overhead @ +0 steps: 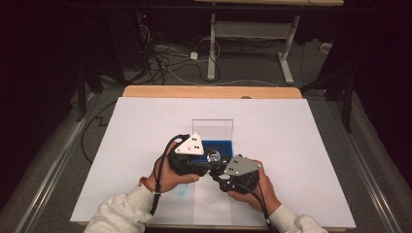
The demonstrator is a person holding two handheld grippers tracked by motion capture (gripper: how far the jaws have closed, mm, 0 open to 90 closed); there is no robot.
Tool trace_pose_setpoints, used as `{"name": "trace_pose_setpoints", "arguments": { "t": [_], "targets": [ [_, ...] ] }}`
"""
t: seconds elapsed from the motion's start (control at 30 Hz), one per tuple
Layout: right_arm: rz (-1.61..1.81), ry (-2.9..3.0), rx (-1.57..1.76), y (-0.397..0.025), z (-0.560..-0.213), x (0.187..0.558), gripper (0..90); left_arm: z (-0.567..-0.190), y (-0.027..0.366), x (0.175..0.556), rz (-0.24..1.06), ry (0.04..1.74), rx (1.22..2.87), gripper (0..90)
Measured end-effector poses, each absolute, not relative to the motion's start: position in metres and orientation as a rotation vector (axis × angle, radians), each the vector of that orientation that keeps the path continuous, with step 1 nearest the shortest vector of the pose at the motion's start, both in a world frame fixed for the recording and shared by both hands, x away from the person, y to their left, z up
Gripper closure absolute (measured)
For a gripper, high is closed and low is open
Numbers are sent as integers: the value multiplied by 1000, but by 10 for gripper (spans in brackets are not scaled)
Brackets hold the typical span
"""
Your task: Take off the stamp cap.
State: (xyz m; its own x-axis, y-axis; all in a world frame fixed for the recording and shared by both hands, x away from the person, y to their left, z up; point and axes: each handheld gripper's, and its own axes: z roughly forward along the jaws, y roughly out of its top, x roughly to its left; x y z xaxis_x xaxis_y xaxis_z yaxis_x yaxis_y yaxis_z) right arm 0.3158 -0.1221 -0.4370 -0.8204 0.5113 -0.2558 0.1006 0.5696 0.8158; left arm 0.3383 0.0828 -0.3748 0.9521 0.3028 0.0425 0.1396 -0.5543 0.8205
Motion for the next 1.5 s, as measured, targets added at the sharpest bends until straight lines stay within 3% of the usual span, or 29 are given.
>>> {"name": "trace_pose_setpoints", "arguments": {
  "t": [0.3, 0.37, 0.43, 0.87, 1.5],
  "targets": [
    [1078, 2360, 388, -121, -437, 314, 395, -374, 82, 341, 182, 313, 2146, 547],
    [1057, 2393, 291, -109, -443, 303, 395, -373, 79, 340, 266, 312, 2179, 547],
    [1056, 2389, 285, -103, -440, 300, 395, -372, 81, 340, 252, 317, 2157, 547],
    [1048, 2422, 406, -123, -448, 312, 393, -362, 100, 341, 287, 357, 2129, 547],
    [1118, 2220, 565, -171, -426, 307, 392, -372, 106, 347, 299, 394, 2175, 547]
  ]
}}
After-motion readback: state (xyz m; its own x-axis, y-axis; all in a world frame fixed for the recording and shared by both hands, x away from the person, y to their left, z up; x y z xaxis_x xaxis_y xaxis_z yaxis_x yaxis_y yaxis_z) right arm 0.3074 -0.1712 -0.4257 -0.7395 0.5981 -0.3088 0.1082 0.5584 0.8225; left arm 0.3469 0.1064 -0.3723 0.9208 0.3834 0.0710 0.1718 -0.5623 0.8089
